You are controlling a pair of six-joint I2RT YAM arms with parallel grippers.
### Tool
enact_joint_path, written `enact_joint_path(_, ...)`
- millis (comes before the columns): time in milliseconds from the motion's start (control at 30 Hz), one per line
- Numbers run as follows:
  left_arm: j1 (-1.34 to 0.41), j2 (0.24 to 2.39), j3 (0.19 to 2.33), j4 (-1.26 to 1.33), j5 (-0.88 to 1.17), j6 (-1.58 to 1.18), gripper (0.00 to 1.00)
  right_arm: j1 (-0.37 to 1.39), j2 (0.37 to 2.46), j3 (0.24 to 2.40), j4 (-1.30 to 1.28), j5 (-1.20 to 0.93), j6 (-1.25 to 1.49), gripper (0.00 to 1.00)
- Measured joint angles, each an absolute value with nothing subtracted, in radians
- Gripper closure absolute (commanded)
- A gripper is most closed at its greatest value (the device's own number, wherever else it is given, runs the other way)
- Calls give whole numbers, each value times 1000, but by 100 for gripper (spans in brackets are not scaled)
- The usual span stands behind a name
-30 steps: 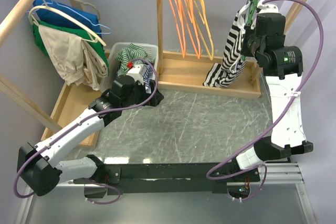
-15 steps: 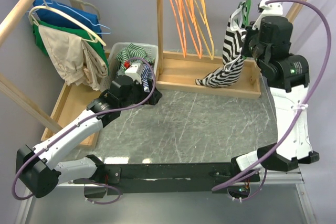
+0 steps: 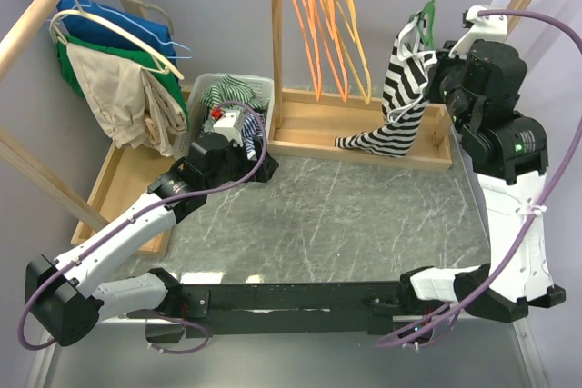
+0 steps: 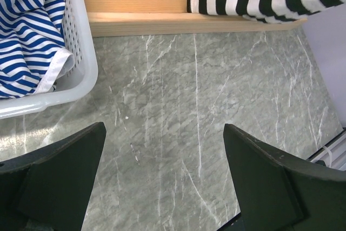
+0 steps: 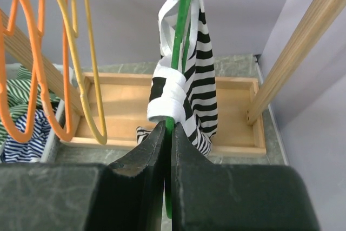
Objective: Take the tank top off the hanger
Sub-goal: Pick up the hanger from the clothesline.
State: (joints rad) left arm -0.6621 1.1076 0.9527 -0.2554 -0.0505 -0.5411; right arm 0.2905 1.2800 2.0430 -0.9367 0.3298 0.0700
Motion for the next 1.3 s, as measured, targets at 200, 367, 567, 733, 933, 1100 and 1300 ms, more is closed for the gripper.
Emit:
enact_joint_path(200,-662,1099,952,-260,-52,-541,4,290,1343,2036,-943,333,80,100)
enact_joint_path(367,-662,1084,946,-263,-55,-540,4,268,1390,2036,-988,322,115,98)
enact_joint_path(567,-662,1082,935,-275,-58,-540,4,218,1399,2034,-1026,290,151,76)
enact_joint_path(733,-662,1082,935,-274,-58,-540,4,197,1404,2037,-1033,271,162,73)
enact_joint_path(933,-662,1089,935,-274,-58,-540,4,189,1481,2126,-1065,270,162,71)
enact_joint_path(1100,-662,1092,934,-274,-58,-540,4,189,1531,2130,-1083,279,162,82)
enact_joint_path(1300,-662,1095,931,-274,-58,-540,4,189,1549,2125,-1090,315,161,100)
